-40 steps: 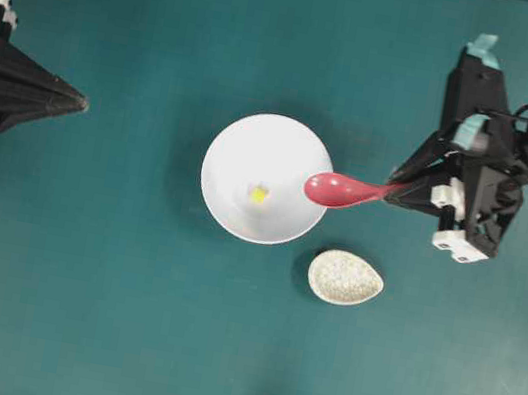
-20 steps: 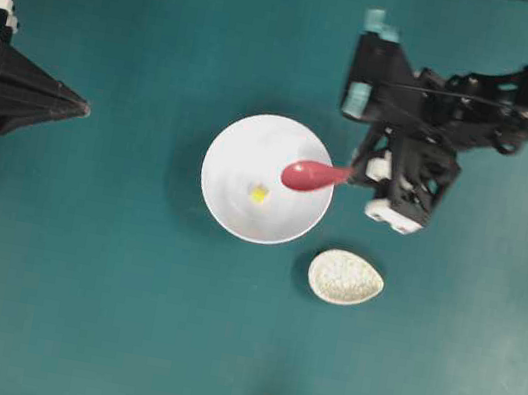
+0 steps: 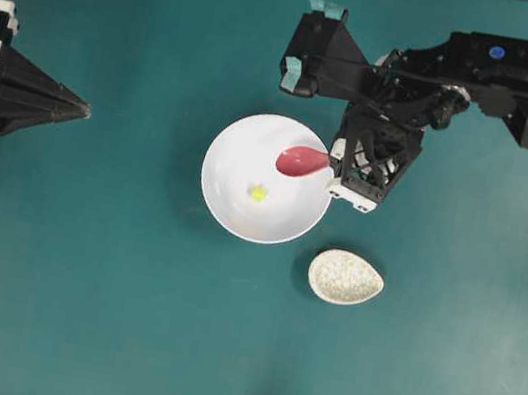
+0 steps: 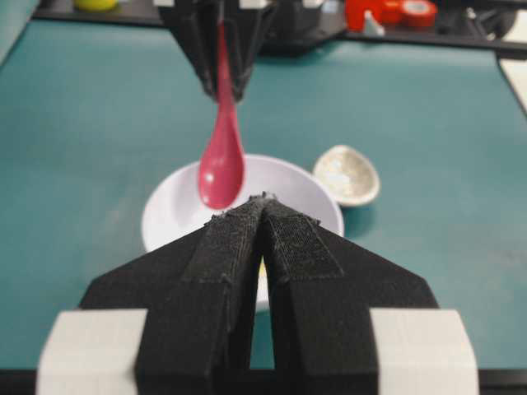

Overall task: Scoop the yellow hexagonal prism block from the bowl with a spoon using the right arm.
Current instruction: 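Carry the spoon over the white bowl and lower its bowl inside, then push the spoon across the bowl toward the yellow hexagonal block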

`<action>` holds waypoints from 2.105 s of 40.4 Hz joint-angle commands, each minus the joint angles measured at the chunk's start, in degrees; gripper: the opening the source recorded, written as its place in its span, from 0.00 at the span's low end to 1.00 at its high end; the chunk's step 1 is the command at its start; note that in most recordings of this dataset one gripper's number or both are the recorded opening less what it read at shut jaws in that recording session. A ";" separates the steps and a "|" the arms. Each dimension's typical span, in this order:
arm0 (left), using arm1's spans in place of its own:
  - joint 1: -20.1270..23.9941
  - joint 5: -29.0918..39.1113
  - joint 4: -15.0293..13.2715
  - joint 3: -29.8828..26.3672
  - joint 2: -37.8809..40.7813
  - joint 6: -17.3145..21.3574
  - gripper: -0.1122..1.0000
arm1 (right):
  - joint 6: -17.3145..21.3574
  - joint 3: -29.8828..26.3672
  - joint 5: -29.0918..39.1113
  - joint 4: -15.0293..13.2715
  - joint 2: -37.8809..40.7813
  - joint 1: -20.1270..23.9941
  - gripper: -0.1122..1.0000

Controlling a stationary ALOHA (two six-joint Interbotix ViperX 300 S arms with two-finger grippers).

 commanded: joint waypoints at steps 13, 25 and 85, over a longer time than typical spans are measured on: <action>0.09 0.00 0.18 -1.23 0.44 -0.09 0.09 | 1.67 -1.32 0.26 0.00 0.26 2.29 0.30; 0.09 -0.09 0.18 -1.23 0.44 -0.09 0.09 | 2.90 -1.23 0.79 0.00 2.02 2.99 0.30; 0.09 0.62 0.18 -1.23 0.35 -0.09 0.09 | 3.25 -1.41 -9.14 0.00 8.53 4.04 0.30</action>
